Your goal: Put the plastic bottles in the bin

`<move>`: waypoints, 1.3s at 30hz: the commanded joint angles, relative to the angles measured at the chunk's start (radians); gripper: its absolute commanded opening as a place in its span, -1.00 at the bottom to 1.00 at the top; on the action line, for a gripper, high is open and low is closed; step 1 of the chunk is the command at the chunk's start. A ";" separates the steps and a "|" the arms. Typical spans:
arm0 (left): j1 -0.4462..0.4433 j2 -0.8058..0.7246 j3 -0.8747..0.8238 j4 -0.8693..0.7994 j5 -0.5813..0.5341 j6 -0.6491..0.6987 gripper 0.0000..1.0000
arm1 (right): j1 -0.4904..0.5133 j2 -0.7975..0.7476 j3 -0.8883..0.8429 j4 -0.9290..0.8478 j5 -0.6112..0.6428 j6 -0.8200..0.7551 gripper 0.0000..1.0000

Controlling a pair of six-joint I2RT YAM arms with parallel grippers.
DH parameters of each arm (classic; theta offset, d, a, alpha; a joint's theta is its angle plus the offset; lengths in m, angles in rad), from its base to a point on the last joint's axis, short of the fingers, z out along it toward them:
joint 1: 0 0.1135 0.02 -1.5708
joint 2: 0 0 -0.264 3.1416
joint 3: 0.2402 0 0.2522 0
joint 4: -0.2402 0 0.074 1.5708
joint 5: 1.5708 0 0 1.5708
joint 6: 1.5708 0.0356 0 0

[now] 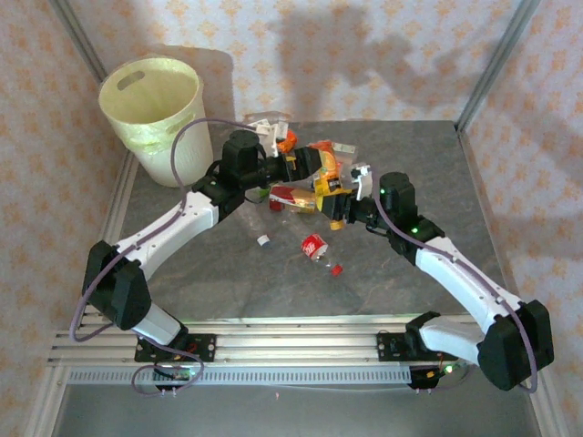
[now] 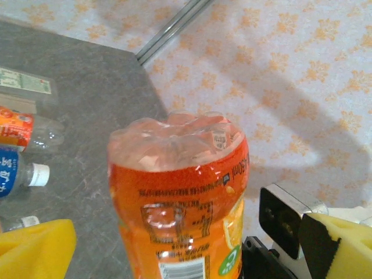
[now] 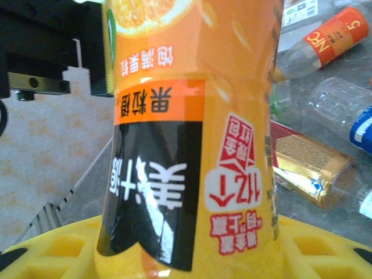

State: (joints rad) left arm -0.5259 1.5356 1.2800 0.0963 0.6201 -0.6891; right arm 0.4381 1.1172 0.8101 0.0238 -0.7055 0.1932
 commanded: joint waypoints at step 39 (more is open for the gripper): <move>-0.067 0.026 0.161 -0.380 -0.607 -0.021 0.18 | -0.024 0.007 0.175 -0.233 0.253 -0.335 0.98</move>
State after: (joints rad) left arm -0.6067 1.6402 1.4448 -0.2138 0.1589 -0.7246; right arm 0.4358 1.1694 0.9928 -0.2649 -0.5541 -0.1322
